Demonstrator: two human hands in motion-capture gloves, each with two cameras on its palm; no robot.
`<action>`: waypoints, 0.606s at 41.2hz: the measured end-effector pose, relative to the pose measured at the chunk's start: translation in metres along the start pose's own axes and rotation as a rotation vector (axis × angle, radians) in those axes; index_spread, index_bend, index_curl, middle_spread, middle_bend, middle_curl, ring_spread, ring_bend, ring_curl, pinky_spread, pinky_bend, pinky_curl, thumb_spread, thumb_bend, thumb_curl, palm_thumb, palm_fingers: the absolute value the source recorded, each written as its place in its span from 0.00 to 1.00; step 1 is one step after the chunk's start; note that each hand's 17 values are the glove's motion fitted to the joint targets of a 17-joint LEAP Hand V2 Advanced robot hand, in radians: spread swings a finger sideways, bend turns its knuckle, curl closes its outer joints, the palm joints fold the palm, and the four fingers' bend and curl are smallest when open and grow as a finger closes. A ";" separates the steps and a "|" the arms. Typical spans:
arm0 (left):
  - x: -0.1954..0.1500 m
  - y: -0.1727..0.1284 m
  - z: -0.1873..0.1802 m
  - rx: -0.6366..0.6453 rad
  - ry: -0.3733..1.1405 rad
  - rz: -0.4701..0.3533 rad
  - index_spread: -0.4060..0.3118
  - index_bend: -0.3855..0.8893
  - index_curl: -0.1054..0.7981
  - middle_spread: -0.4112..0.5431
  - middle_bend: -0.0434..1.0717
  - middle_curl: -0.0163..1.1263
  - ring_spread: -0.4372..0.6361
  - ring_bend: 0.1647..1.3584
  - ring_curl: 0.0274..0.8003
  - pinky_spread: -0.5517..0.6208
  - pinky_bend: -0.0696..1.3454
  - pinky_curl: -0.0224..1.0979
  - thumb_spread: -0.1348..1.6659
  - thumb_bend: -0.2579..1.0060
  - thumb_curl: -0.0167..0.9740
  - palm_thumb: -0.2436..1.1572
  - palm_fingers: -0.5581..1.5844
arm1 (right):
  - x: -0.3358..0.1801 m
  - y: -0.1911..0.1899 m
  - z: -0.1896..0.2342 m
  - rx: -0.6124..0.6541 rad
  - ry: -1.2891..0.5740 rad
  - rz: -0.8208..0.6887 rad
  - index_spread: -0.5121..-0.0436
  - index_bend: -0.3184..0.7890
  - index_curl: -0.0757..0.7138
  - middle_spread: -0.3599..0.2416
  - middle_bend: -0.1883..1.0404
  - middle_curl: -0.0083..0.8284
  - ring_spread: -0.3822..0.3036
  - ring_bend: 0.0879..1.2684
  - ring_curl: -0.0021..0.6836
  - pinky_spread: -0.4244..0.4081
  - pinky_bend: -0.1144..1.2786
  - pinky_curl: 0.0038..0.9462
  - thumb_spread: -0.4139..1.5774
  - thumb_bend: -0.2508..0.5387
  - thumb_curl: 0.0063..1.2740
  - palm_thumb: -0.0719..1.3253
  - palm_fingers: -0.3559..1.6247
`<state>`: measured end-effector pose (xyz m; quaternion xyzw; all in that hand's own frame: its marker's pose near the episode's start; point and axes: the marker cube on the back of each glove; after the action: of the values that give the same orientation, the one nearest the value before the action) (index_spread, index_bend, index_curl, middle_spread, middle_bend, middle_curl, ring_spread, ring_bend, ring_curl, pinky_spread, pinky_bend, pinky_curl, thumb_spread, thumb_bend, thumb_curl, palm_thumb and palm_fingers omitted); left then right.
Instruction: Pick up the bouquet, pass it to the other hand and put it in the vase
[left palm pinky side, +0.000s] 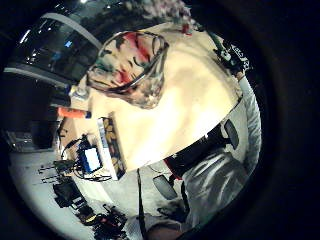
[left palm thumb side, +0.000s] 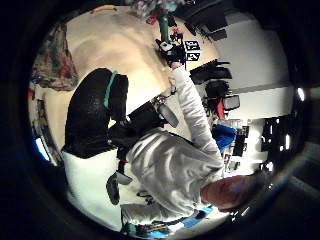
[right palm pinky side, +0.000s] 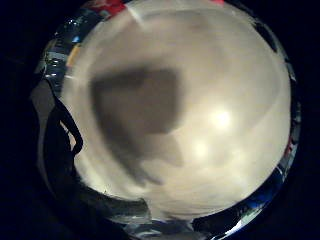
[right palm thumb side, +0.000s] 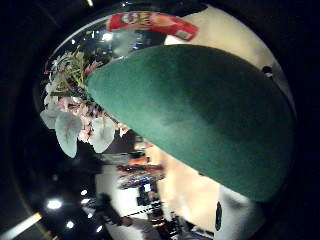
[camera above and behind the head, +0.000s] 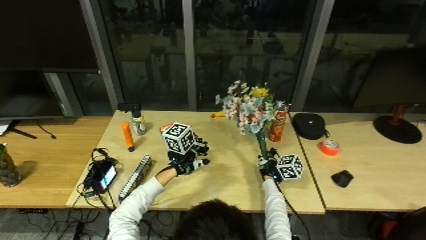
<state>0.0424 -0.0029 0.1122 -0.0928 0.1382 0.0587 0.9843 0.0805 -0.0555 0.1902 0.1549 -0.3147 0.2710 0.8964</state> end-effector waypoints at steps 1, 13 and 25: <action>0.001 -0.002 0.005 -0.008 0.029 0.004 0.59 0.44 0.54 0.70 0.20 0.26 0.80 0.21 0.28 0.81 0.21 0.31 0.76 0.19 0.36 0.51 0.38 | -0.009 0.003 -0.003 0.007 -0.052 -0.023 0.61 0.72 0.65 0.31 0.80 0.76 0.27 0.74 0.81 0.22 0.61 0.49 0.76 0.28 0.27 0.66 0.93; 0.018 -0.031 0.052 0.041 0.582 0.134 0.64 0.28 0.44 0.75 0.20 0.28 0.80 0.30 0.35 0.80 0.30 0.35 0.75 0.19 0.36 0.51 0.31 | -0.104 0.016 -0.011 -0.018 -0.566 -0.471 0.63 0.73 0.74 0.33 0.87 0.80 0.29 0.82 0.87 0.25 0.67 0.56 0.70 0.32 0.36 0.77 0.88; 0.038 -0.073 0.015 0.250 0.835 0.159 0.72 0.33 0.29 0.85 0.25 0.29 0.81 0.42 0.38 0.81 0.40 0.37 0.70 0.18 0.37 0.50 0.25 | -0.168 0.089 0.002 -0.355 -0.830 -0.656 0.63 0.80 0.81 0.33 0.90 0.80 0.30 0.84 0.88 0.27 0.68 0.59 0.69 0.32 0.39 0.77 0.88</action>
<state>0.0925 -0.0674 0.1276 0.0223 0.5369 0.0747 0.8401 -0.0824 -0.0502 0.0923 0.1851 -0.6175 -0.1631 0.7469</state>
